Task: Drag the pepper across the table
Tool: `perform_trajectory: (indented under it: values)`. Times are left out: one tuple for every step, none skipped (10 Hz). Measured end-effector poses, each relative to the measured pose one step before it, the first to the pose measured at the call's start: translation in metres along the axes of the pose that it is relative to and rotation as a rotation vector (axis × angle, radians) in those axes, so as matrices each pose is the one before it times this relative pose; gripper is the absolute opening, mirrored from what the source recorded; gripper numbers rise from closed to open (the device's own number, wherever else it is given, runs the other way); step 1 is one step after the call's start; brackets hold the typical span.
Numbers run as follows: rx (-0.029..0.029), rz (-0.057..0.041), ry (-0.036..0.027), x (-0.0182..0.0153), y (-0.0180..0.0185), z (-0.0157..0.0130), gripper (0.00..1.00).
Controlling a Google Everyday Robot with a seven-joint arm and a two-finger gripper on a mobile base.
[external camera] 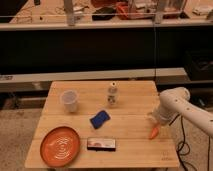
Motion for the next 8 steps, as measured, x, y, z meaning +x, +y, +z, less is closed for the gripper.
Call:
perform_trajectory:
  values:
    - [0.00384, -0.00319, 0.00083, 0.00187, -0.00284, -0.00067, 0.8]
    - [-0.00087, -0.00455, 0.0012, 0.00213, -0.00126, 0.00004, 0.8]
    - [-0.00277, -0.0014, 0.00222, 0.001, 0.00045, -0.00011, 0.8]
    - [-0.00116, -0.00041, 0.00093, 0.00073, 0.00011, -0.00009, 0.8]
    - [-0.00157, -0.00116, 0.00046, 0.00073, -0.00011, 0.00013, 0.8]
    - [-0.00058, -0.00163, -0.00196, 0.00054, -0.00068, 0.00034, 0.8]
    - [-0.00202, -0.00221, -0.0006, 0.00207, -0.00134, -0.00017, 0.8]
    - [-0.001, -0.00295, 0.00026, 0.00177, -0.00131, -0.00015, 0.8]
